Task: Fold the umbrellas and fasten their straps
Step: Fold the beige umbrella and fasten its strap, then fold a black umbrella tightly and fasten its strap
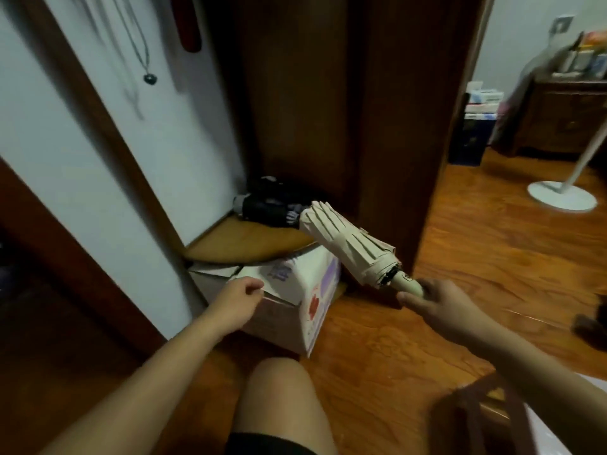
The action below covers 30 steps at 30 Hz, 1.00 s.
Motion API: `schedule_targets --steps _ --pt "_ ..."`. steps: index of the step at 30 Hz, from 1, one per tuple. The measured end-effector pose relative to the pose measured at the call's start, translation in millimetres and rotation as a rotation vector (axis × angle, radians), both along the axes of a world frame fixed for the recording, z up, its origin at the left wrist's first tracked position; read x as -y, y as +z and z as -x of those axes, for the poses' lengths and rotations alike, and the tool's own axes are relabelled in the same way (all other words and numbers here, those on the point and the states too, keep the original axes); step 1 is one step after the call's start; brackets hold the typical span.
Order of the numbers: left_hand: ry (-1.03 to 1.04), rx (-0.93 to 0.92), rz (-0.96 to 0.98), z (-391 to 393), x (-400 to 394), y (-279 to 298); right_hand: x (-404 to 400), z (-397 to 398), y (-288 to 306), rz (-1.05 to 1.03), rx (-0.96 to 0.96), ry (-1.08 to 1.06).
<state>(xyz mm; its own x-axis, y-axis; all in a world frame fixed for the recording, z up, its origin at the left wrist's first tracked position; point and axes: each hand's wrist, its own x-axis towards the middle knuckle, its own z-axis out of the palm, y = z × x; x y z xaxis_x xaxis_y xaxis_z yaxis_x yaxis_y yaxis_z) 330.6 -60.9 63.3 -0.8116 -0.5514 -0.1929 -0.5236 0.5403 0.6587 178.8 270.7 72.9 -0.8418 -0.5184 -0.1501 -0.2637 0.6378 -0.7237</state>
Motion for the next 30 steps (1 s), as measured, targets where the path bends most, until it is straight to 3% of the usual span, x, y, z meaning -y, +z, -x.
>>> schedule_targets --steps 7,12,18,26,30 --pt "-0.127 0.312 0.443 50.8 121.5 -55.8 202.2 64.3 -23.3 -0.172 -0.311 0.184" --pt "-0.176 0.453 0.443 71.0 158.2 -84.8 297.3 106.2 -84.5 -0.206 -0.416 0.246" --pt "-0.224 0.39 0.498 70.3 177.7 -85.2 320.8 138.7 -100.9 -0.206 -0.648 0.251" --pt "-0.259 0.507 0.487 79.6 171.8 -64.3 331.8 132.5 -84.8 -0.335 -0.583 0.224" --pt "-0.201 0.703 0.472 88.1 149.0 -47.6 284.0 117.9 -35.0 -0.327 -0.619 0.265"
